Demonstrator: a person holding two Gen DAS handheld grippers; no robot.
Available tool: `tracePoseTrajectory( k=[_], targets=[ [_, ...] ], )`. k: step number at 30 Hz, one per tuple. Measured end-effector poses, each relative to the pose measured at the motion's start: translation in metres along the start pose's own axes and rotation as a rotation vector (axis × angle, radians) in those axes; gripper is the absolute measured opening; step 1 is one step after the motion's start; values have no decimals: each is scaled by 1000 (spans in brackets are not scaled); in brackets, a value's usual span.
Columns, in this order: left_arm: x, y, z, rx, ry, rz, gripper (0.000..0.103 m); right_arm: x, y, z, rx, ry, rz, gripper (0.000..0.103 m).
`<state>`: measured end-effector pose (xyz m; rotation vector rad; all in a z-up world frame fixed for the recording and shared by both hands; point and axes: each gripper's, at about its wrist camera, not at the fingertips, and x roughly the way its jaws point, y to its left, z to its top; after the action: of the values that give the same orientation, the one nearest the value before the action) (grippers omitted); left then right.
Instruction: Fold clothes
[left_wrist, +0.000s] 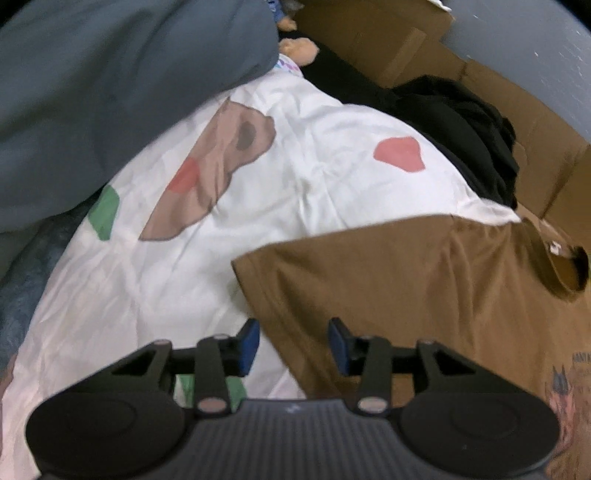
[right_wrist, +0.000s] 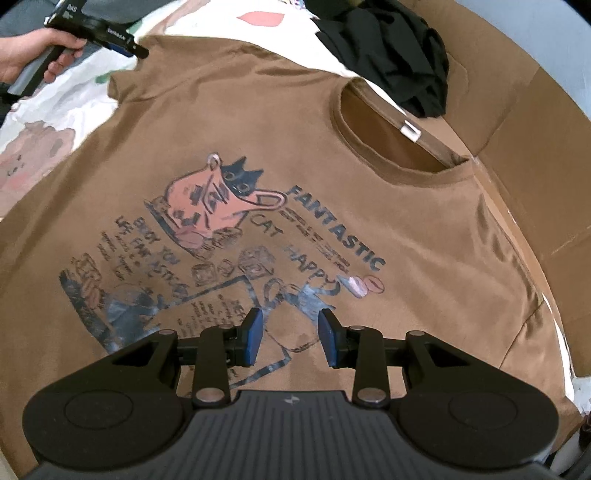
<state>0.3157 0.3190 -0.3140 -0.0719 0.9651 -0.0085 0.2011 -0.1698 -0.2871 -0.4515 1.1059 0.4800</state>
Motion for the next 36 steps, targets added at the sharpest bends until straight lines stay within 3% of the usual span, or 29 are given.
tracePoseTrajectory(
  k=[5, 9, 12, 15, 22, 25, 29, 32, 33, 36],
  targets=[
    [-10, -9, -11, 89, 35, -28, 44, -16, 4, -3, -3, -20, -2, 37],
    [-17, -33, -30, 229, 56, -61, 53, -25, 4, -8, 16, -17, 11, 37],
    [-16, -42, -39, 285, 62, -58, 54, -32, 2, -11, 47, -25, 22, 37],
    [-14, -46, -45, 282, 63, -72, 54, -38, 1, -11, 52, -38, 20, 37],
    [-29, -40, -46, 279, 12, -8, 54, -42, -2, -14, 61, -50, 20, 37],
    [-36, -37, -52, 255, 5, -33, 54, -39, -3, -16, 60, -41, 20, 37],
    [-37, -48, -68, 314, 55, -109, 54, -37, -3, -17, 55, -38, 19, 37],
    [-36, -57, -73, 315, 50, -121, 53, -39, -2, -17, 47, -44, 16, 37],
    [-35, -59, -74, 310, 46, -126, 49, -40, -1, -17, 44, -45, 15, 37],
    [-27, -67, -72, 290, 43, -120, 21, -39, -1, -19, 40, -39, 12, 37]
  ],
)
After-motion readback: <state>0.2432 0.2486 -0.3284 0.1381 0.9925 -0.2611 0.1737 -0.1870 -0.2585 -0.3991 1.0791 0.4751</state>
